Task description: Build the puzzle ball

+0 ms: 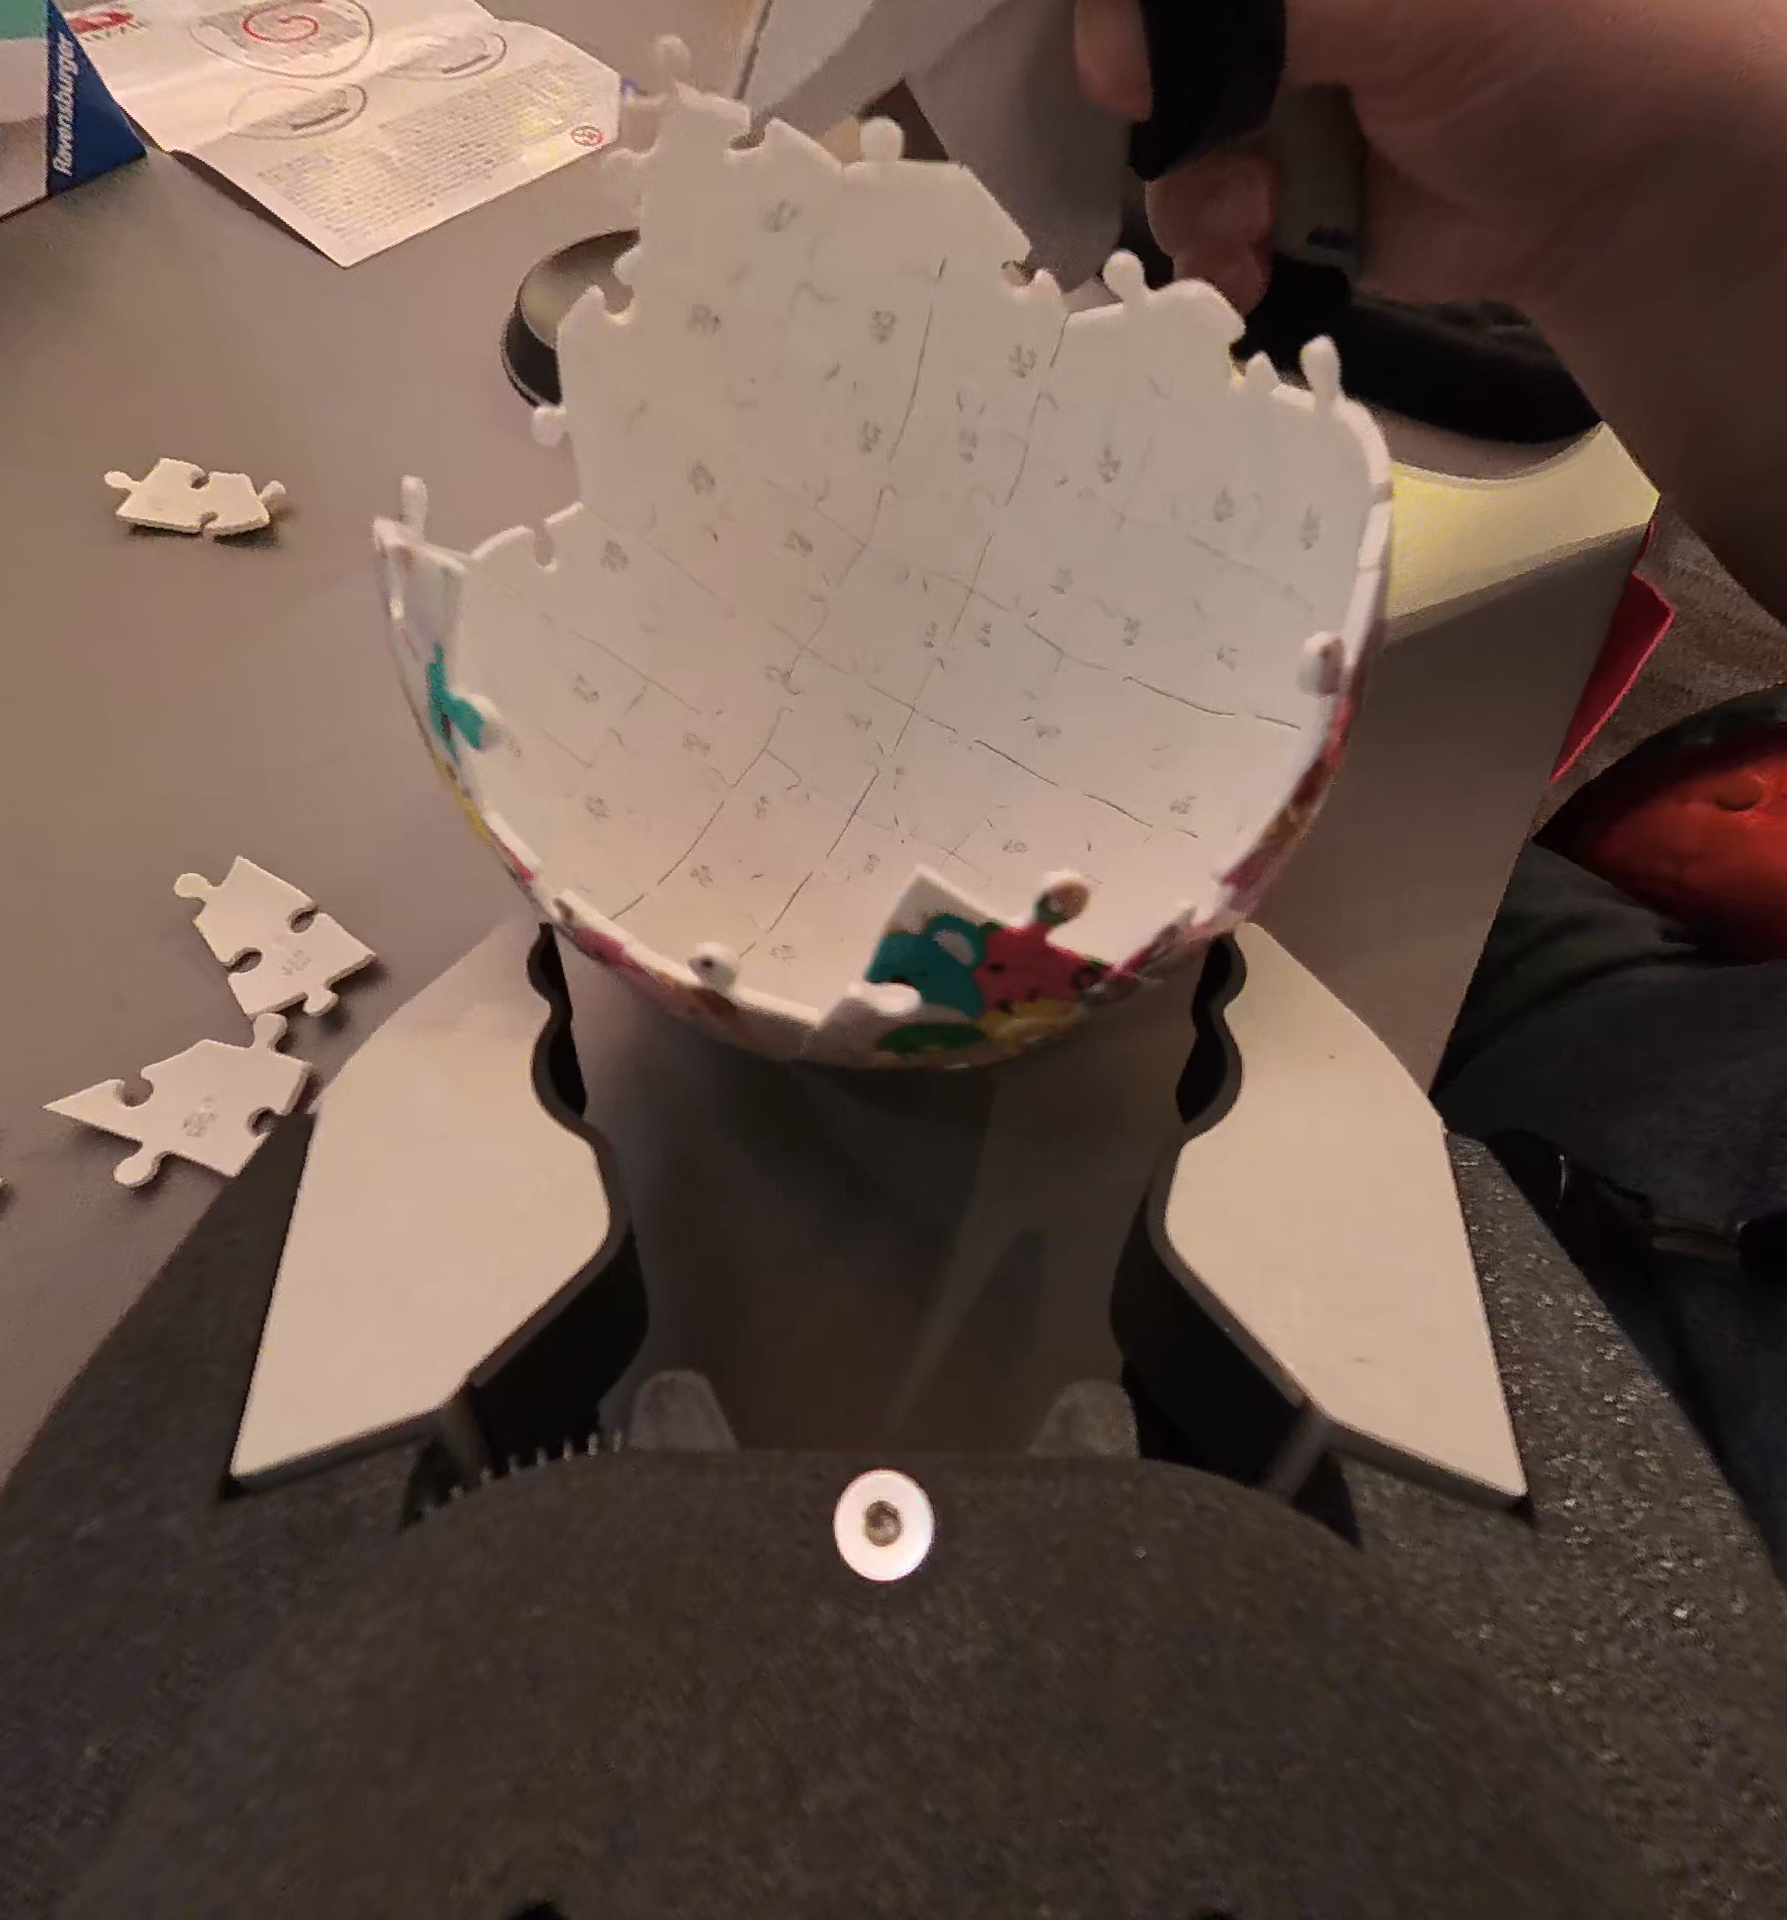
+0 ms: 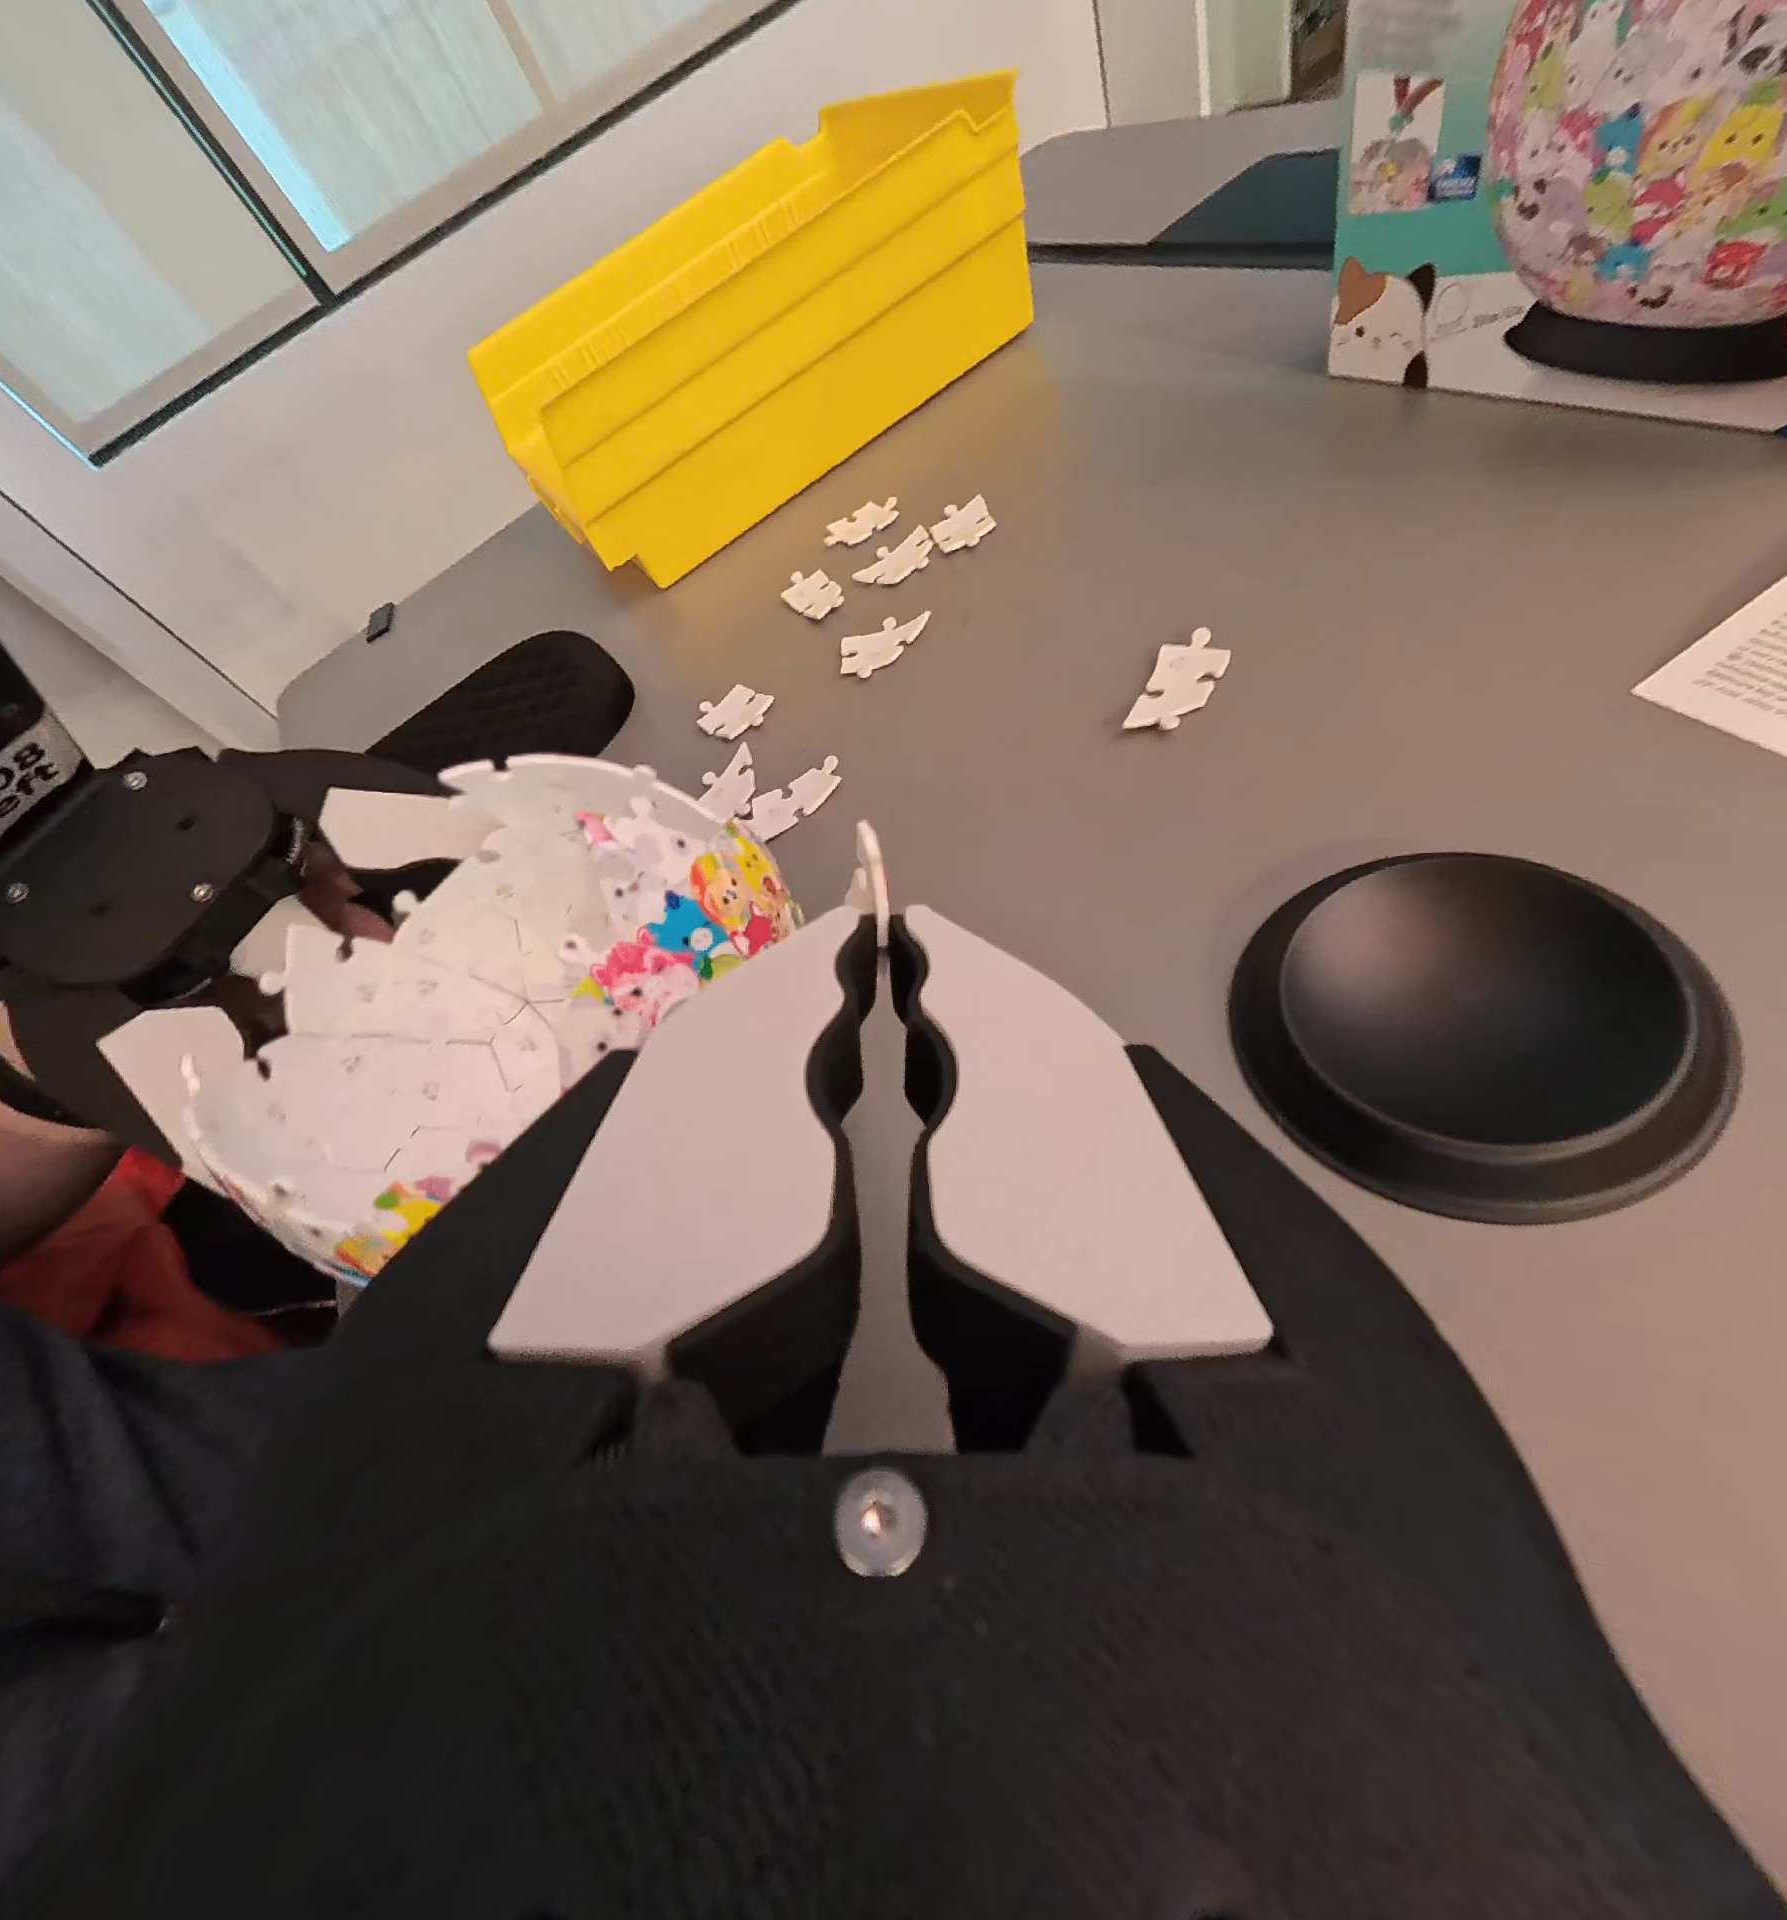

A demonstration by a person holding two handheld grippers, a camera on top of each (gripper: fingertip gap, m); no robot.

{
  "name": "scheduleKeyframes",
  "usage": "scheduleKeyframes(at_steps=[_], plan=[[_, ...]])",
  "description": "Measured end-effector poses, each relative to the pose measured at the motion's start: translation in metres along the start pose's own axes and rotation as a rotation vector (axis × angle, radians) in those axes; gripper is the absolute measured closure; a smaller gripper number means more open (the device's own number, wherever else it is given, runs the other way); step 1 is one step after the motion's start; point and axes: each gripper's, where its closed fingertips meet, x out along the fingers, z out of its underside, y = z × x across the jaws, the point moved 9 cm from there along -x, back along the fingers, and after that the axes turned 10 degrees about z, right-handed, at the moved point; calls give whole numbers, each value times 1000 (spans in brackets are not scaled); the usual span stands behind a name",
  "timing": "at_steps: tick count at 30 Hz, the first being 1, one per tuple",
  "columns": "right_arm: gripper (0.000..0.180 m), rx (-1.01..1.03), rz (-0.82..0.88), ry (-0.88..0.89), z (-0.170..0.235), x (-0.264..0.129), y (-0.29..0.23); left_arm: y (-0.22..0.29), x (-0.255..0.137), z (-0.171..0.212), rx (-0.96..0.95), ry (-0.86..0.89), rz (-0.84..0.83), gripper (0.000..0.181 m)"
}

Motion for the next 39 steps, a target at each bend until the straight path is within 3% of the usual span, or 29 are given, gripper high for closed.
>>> scheduleKeyframes(at_steps=[12,17,30,39], plan=[[177,-44,34,-47,16,1,-2,17,5,1,-1,-14,-180,49],[177,-80,36,-67,18,6,-6,23,16,4,45,-124,-224,43],[177,-87,18,-80,23,5,-7,17,10,0,-25,-36,-228,60],[177,-102,26,-124,29,6,-7,20,4,9,-64,-82,-282,53]])
